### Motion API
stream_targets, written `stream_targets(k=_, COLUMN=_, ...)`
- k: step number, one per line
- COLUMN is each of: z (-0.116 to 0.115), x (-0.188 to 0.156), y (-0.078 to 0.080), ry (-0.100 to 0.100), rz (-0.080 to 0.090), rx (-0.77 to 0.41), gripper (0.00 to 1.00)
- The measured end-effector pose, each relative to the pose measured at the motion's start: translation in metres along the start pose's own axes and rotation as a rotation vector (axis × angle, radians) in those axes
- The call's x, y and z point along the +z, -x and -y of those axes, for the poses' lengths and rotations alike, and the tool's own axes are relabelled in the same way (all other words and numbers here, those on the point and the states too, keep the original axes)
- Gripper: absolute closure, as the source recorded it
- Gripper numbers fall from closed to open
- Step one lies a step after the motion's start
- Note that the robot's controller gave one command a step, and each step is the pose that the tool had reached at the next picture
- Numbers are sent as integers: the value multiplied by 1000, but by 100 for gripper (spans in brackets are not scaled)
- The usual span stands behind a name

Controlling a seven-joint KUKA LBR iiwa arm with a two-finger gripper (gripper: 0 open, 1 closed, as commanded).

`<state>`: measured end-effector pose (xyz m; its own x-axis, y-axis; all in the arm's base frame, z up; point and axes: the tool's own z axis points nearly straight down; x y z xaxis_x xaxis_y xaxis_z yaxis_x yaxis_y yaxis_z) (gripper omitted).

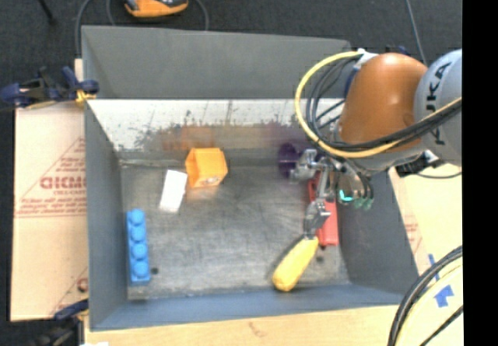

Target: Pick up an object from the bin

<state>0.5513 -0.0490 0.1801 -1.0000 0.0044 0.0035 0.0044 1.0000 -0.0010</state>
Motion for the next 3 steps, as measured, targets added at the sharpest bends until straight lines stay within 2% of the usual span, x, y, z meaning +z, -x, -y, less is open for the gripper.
stream_targets(k=1, z=0, x=-4, y=2, ry=-1, rz=8, rx=-1, gripper=0)
stream_targets(k=2, z=11, x=40, y=-23, ry=-2, rz=15, rx=-245, gripper=0)
stream_targets(k=3, z=19, x=57, y=-51, ry=1, rz=1, rx=-388, gripper=0)
